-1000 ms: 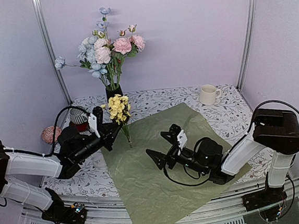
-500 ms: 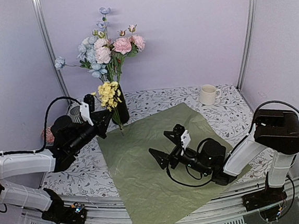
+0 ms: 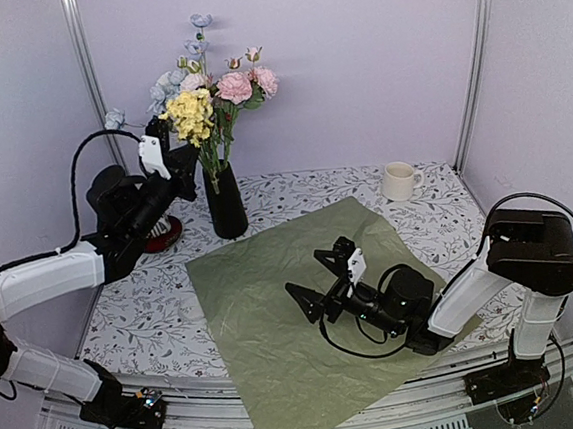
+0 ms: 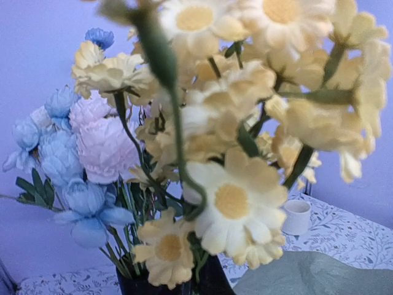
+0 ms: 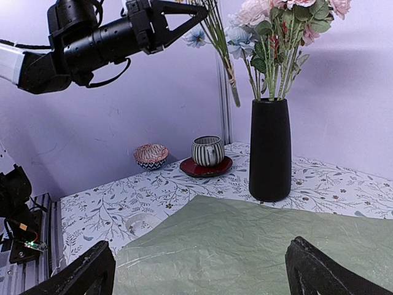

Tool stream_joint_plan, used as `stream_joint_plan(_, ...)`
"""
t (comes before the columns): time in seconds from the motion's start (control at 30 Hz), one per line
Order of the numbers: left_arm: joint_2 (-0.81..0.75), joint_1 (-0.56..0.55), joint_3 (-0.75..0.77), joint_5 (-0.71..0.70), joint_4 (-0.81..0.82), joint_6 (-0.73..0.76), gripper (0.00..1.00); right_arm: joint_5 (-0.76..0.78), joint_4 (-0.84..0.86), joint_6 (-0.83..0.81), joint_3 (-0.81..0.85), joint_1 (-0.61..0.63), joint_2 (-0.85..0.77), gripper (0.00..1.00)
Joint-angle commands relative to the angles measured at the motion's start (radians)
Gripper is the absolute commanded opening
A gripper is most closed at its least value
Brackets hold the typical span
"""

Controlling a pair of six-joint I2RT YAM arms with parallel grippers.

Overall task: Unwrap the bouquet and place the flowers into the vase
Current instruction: Place the fake flower in the vase.

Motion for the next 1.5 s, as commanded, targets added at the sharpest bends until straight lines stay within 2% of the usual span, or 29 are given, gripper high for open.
stream_joint_plan(0.0,0.080,0.021,0.112,-0.039,0.011,0.105,0.05,0.004,0.036,-0.003,-0.009,-0.001,-0.022,0.99)
stream_joint_plan(0.43,0.298,0.091,0.284,0.012,0.120,0.120,0.04,0.010,0.057,-0.011,-0.018,-0.002,-0.021,0.99)
stream_joint_plan(0.7,0.368,0.122,0.220,0.010,0.249,0.108,0.04,0.022,0.078,-0.019,-0.041,0.000,-0.029,0.99)
stream_joint_plan(0.9,0.412,0.133,0.188,0.024,0.228,0.072,0.04,0.029,0.091,-0.020,-0.058,-0.001,-0.040,0.99)
stream_joint_plan(1.2,0.488,0.142,0.258,-0.026,-0.019,0.039,0.02,0.028,0.100,-0.018,-0.068,-0.001,-0.043,0.99)
stream_joint_plan(1.47,0.515,0.147,0.253,-0.017,-0.071,-0.004,0.05,0.027,0.103,-0.015,-0.068,-0.001,-0.041,0.99)
